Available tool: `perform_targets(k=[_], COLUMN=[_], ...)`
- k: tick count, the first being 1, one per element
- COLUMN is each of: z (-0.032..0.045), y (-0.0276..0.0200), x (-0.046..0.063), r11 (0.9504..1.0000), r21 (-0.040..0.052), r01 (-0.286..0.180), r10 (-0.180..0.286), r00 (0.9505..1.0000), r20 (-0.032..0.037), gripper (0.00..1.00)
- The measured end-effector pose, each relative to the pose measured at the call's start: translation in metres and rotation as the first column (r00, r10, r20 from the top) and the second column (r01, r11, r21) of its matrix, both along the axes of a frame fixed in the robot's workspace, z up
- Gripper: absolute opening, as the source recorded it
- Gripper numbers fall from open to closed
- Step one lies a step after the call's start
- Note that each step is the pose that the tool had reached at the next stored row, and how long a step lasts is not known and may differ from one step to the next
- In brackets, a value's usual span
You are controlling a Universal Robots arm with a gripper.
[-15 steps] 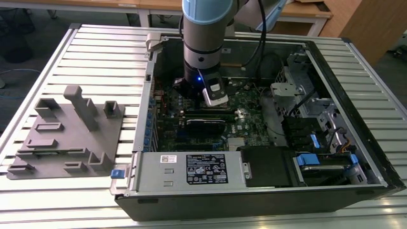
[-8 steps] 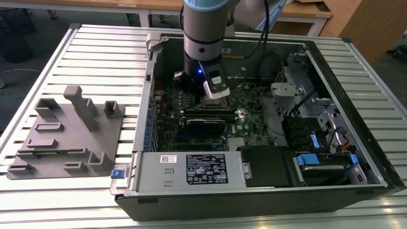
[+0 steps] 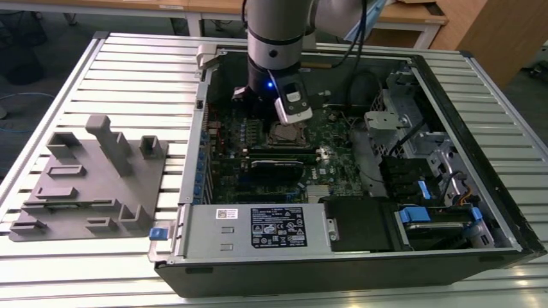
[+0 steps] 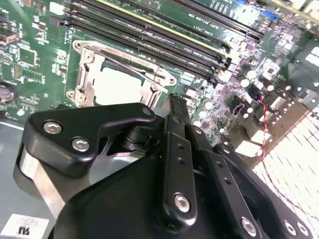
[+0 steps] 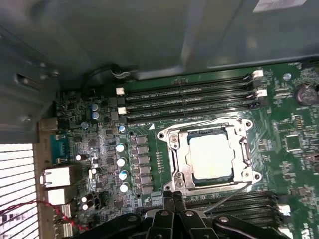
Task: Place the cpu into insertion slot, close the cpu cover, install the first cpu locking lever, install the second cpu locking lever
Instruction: 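Install the second cpu locking lever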
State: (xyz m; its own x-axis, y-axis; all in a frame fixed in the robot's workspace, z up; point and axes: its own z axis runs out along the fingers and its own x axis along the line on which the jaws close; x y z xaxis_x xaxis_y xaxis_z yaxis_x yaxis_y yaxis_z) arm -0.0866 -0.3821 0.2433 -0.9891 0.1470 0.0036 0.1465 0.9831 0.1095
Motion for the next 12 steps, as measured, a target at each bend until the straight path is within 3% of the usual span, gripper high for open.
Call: perform_targets(k=[12], z=[0.0069], y=[0.0], x=[0.0], r11=[1.0], r21=[0.0001], r01=[0.0], r10=[0.0], r00=[1.0], r20=[0.0001], gripper=[0.11])
